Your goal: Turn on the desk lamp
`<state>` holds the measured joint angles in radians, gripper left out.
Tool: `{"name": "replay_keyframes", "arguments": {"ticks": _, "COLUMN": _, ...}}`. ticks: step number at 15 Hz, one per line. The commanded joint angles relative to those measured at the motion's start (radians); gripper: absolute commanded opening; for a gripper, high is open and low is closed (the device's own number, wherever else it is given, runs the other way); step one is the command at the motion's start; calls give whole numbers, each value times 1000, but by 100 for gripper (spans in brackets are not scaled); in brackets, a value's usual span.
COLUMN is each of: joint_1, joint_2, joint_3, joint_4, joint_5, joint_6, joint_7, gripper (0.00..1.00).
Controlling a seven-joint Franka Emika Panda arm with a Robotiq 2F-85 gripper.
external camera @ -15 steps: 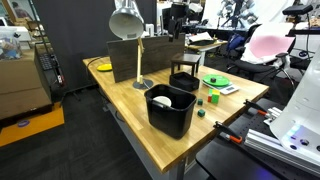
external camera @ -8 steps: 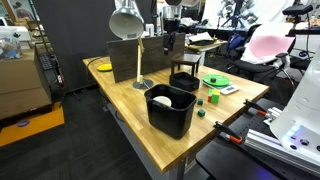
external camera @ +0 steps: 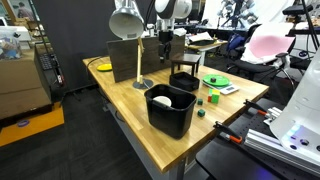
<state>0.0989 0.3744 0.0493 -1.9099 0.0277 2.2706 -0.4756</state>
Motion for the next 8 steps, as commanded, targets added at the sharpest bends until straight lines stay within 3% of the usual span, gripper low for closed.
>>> {"name": "replay_keyframes", "arguments": {"ticks": 1, "joint_1": -34, "joint_2": 67, "joint_3": 31, "joint_4": 86, "joint_5": -1, "joint_6": -74, "joint_7": 46, "gripper": 100}}
{"name": "replay_keyframes", "arguments": {"ticks": 3, "joint_1": -41, "joint_2": 94, "joint_3": 38, "joint_4": 109, "joint_5": 9, "joint_6": -92, "joint_7": 59, "gripper": 97}}
{"name": "replay_keyframes", "arguments": {"ticks": 5, "joint_1": -43, "joint_2": 116, "joint_3": 40, "joint_4": 123, "joint_5": 6, "joint_6": -94, "joint_7": 76, "gripper": 73}}
{"name": "replay_keyframes", "arguments": {"ticks": 8, "joint_1": -42, "joint_2": 141, "joint_3": 36, "joint_4": 134, "joint_5": -6, "joint_6": -82, "joint_7": 104, "gripper": 56}}
